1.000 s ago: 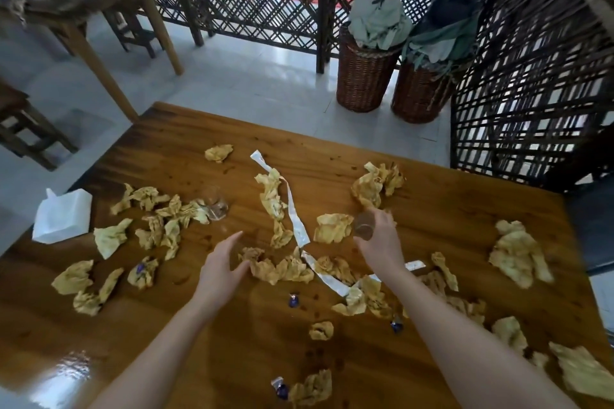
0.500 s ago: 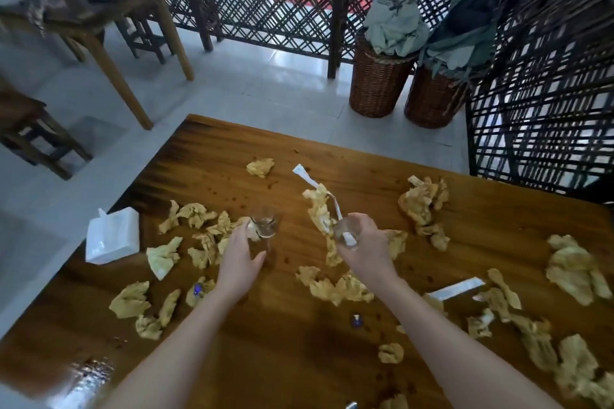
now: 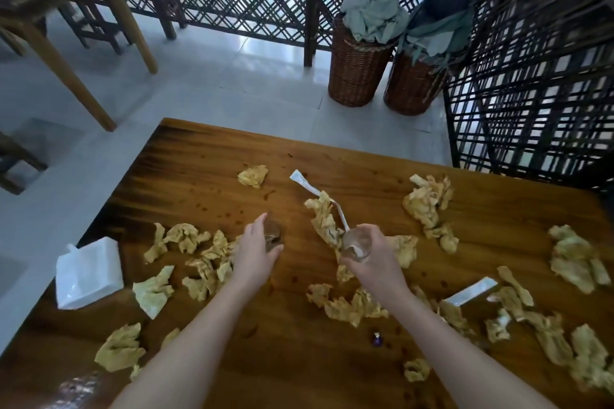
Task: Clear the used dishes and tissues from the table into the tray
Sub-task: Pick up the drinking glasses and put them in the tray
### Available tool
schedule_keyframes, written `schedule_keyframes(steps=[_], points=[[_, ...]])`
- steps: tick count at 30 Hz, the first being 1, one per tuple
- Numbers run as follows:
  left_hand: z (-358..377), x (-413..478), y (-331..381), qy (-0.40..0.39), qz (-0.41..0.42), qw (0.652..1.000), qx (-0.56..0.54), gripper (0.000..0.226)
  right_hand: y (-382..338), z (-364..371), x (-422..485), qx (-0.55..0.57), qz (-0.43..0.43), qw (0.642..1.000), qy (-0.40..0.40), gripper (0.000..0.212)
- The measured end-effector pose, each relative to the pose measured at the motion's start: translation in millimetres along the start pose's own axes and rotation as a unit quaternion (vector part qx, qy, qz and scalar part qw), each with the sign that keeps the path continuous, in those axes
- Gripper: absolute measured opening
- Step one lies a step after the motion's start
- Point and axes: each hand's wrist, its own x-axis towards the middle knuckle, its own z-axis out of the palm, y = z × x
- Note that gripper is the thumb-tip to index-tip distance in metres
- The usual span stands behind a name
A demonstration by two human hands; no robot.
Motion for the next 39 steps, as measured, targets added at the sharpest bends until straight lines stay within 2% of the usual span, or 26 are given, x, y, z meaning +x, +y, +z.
schedule_keyframes(steps=[6,11,15,21,26,30,39], points=[[3.9,-10.4,20.3,-0.011,0.062,0.998,-0.013,0.065,6.9,-21.5,-11.0,0.004,0.011,1.0,0.013,0.057],[18.8,-35.3,65.8,-0.048,0.117,0.992,-0.023,0.064,17.4,-56.5,-37.0,0.012,0.026,0.998,0.059,0.059],[39.1,-66.8,106.0,-0.079,0.162,0.983,-0.038,0.053,35.5,-91.6,-72.0,0.046,0.033,0.995,0.084,0.053],[85.5,-136.1,162.6,-0.13,0.196,0.971,-0.034,0.053,84.6,-149.9,-151.7,0.036,0.048,0.991,0.12,0.054],[130.9,-209.6,208.3,-0.126,0.223,0.967,-0.004,0.06,135.0,-195.4,-227.4,0.029,0.061,0.985,0.156,0.056],[165.1,-259.9,245.3,-0.154,0.253,0.955,-0.012,0.062,177.4,-228.4,-281.5,0.017,0.075,0.981,0.18,0.057],[238.5,-328.3,325.3,-0.204,0.307,0.93,0.001,0.064,255.3,-300.2,-360.0,0.028,0.13,0.961,0.24,0.058]])
